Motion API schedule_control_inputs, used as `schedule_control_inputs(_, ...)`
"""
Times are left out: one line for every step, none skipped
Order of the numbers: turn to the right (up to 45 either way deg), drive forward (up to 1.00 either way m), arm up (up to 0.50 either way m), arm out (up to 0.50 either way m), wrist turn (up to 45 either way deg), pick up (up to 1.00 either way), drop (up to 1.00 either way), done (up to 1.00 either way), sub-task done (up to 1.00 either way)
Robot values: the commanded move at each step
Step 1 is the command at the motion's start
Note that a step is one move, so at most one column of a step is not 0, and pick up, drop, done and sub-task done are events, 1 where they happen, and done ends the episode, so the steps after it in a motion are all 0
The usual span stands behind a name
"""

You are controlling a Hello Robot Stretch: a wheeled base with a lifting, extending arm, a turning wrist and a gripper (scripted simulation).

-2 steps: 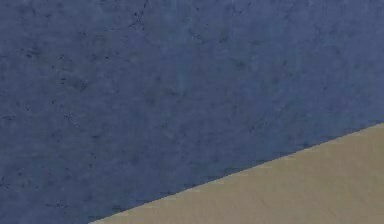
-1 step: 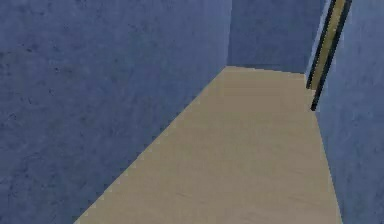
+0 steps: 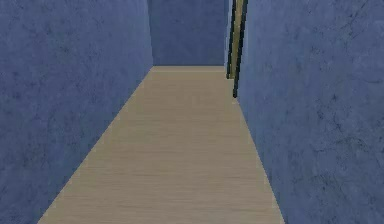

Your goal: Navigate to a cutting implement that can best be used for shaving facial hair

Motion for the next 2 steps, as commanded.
schedule_control_inputs(0.0, 1.00, 0.00, 0.00, 0.0, 0.00, 0.00, 0.00, 0.00)
schedule_control_inputs(0.0, 1.00, 0.00, 0.00, 0.0, 0.00, 0.00, 0.00, 0.00)
